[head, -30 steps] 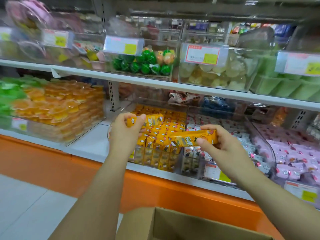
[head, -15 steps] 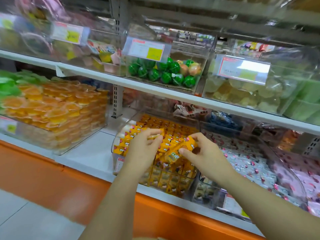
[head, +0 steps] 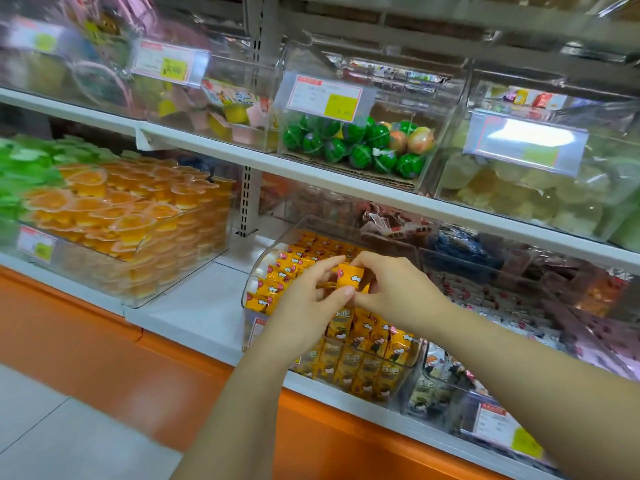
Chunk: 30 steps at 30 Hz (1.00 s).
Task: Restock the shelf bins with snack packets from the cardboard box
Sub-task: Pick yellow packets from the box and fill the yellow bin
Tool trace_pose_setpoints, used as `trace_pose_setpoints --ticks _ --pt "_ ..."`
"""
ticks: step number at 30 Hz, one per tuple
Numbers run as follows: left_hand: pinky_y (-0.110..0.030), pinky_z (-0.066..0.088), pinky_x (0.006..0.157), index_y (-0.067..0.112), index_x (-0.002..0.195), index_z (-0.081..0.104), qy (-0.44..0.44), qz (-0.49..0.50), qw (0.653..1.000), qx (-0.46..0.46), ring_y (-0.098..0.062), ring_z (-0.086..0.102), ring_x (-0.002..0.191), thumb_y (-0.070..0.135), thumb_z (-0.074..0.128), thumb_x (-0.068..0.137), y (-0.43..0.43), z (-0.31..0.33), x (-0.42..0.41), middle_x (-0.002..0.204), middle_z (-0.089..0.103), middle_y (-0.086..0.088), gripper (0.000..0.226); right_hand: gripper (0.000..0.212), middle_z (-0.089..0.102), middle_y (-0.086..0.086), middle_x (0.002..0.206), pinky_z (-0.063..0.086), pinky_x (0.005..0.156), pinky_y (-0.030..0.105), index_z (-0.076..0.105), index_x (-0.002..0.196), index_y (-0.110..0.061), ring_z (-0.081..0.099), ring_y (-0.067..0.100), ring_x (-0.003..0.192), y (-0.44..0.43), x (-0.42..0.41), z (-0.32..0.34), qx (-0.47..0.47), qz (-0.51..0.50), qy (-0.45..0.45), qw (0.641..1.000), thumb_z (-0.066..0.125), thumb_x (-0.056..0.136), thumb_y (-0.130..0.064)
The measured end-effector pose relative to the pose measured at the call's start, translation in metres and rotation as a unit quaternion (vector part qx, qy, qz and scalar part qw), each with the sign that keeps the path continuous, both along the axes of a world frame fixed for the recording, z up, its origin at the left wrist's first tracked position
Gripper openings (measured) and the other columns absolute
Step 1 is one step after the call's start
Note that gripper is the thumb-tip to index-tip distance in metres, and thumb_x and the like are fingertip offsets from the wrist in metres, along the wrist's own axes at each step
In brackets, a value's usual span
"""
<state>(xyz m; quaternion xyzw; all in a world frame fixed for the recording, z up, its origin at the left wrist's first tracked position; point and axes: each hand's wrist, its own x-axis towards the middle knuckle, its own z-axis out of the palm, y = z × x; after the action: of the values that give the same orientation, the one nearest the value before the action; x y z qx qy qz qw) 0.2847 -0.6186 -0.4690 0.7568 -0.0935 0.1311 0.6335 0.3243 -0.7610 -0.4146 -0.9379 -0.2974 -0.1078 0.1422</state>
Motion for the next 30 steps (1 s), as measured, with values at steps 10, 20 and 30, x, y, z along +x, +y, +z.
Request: trace_pose_setpoints --ticks 10,20,30 --pt "-0.026 0.049 0.083 0.029 0.102 0.063 -0.021 0.085 0.978 0.191 -0.006 0.056 0.096 0.028 0.061 0.091 0.006 -0.01 0.005 0.095 0.058 0.015 0.011 0.044 0.059 -0.011 0.112 0.053 0.082 0.03 0.056 0.128 -0.02 0.064 0.015 0.093 -0.015 0.014 -0.007 0.012 -0.013 0.216 0.976 0.063 0.085 -0.027" --pt "-0.028 0.049 0.071 0.034 0.097 0.065 -0.008 0.143 0.952 0.272 -0.006 0.056 0.085 0.038 0.059 0.09 0.004 -0.017 0.006 0.085 0.059 0.018 0.01 0.021 0.067 0.004 0.091 0.051 0.077 0.032 0.068 0.1 -0.012 0.061 0.018 0.084 -0.001 0.024 -0.038 -0.042 -0.086 0.152 0.984 0.066 0.087 -0.028" --pt "-0.034 0.046 0.088 0.035 0.099 0.07 0.004 0.109 0.947 0.302 -0.008 0.049 0.089 0.042 0.065 0.085 0.003 -0.008 0.002 0.111 0.059 0.015 0.016 0.017 0.053 -0.016 0.064 0.034 0.048 0.007 0.068 0.077 -0.018 0.049 -0.002 0.052 -0.003 0.029 -0.038 0.001 -0.064 0.147 0.987 0.058 0.091 -0.013"
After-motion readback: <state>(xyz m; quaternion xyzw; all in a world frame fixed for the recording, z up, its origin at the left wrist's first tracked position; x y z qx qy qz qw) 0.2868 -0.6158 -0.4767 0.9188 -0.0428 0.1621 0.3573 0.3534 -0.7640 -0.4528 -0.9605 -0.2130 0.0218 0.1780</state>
